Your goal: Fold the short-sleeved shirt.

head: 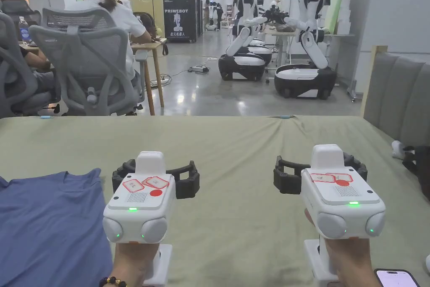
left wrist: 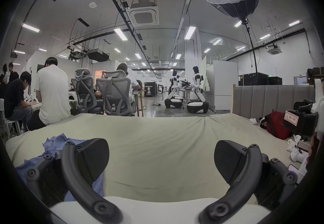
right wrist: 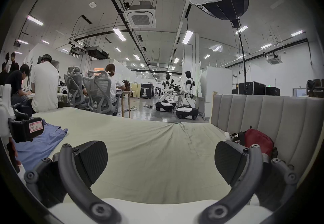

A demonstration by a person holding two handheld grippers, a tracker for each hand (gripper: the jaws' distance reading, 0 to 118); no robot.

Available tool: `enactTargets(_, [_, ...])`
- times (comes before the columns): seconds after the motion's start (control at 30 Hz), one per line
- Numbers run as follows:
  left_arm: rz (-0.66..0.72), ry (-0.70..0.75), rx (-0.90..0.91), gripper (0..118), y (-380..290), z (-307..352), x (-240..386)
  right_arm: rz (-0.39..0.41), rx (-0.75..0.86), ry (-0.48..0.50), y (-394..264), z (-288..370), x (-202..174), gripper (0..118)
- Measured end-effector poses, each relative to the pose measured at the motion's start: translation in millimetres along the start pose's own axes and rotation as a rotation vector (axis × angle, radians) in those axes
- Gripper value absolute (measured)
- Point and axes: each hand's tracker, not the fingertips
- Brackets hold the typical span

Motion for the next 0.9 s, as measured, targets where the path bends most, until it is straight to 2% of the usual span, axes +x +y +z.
enactTargets(0.9, [0.01, -0.004, -0.037, 118, -1.4, -1.4, 2.2, 0.01, -0.009, -0.01, -4.3, 1.6, 3.3, 118])
